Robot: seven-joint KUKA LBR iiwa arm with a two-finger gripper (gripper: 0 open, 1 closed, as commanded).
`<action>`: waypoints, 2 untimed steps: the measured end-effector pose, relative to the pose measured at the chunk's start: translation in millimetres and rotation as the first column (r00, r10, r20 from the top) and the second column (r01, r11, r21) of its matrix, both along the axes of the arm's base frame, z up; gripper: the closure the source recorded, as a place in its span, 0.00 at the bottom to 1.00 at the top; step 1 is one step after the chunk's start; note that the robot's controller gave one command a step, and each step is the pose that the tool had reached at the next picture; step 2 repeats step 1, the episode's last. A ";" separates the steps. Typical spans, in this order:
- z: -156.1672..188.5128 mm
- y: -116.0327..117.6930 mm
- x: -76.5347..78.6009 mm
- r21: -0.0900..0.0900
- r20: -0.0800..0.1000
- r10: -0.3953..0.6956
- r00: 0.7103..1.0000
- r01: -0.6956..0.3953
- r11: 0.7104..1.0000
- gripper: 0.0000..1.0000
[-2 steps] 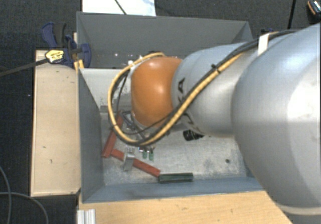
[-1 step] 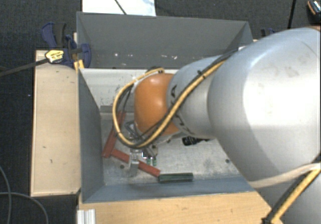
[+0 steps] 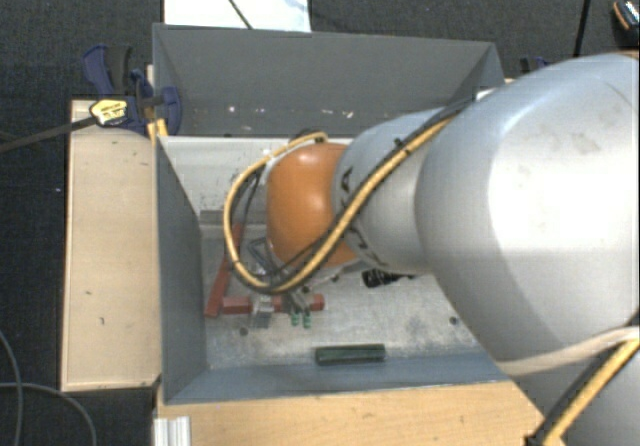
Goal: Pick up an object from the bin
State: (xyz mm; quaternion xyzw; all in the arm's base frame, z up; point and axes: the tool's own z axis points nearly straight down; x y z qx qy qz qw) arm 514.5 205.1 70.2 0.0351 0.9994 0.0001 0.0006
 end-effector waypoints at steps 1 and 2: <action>172.8 9.8 -12.2 0.004 0.008 0.041 0.999 -0.041 0.999 1.00; 172.8 9.8 -12.2 0.004 0.008 0.041 0.999 -0.041 0.999 1.00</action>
Offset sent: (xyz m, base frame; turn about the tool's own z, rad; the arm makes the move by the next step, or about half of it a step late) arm -0.0139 0.0089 0.1679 -0.0377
